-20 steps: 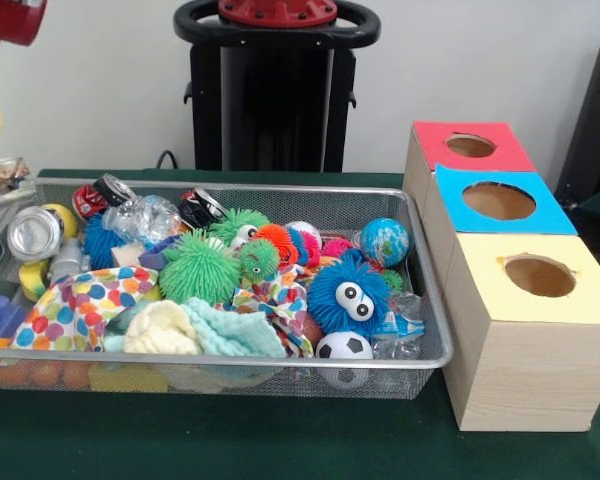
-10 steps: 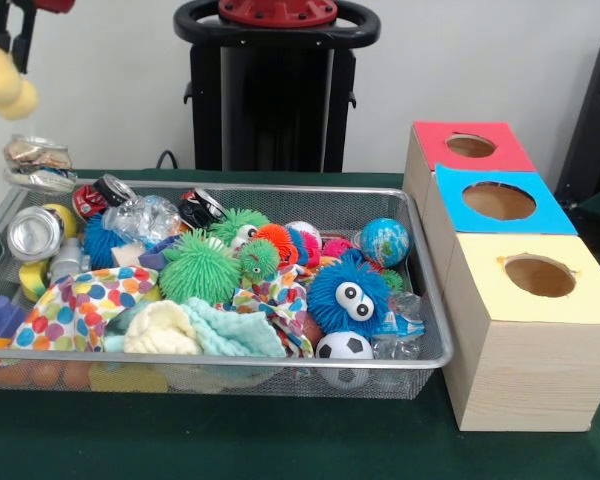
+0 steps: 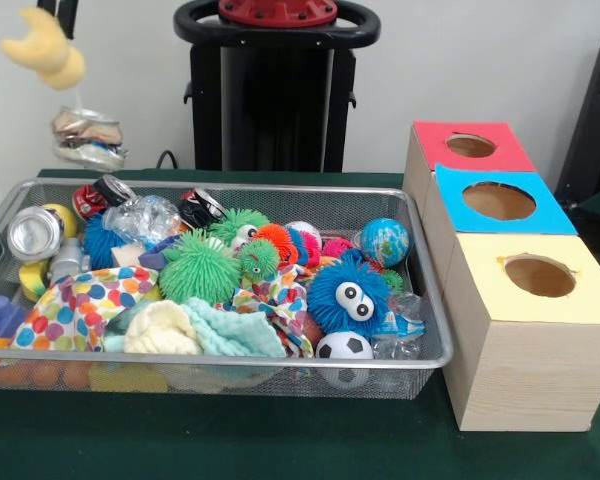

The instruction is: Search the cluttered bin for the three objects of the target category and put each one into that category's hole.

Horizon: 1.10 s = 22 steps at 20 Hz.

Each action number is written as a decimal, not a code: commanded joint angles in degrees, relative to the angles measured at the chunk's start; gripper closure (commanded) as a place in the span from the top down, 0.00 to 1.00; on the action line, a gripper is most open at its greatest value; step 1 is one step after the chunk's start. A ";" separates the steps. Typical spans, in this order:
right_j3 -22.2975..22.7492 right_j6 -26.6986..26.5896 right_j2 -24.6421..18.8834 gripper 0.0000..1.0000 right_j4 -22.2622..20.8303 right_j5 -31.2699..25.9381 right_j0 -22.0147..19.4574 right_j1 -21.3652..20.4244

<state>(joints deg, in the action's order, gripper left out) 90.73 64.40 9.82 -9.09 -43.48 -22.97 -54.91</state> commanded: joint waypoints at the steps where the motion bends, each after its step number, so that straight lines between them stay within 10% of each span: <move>1: 3.13 8.88 -2.87 0.00 4.05 -9.84 0.98 -1.46; 22: -1.96 11.59 -4.80 0.00 9.36 -8.23 3.36 2.57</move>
<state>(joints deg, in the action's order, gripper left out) 89.24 64.44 9.81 -2.56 -49.55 -19.75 -55.34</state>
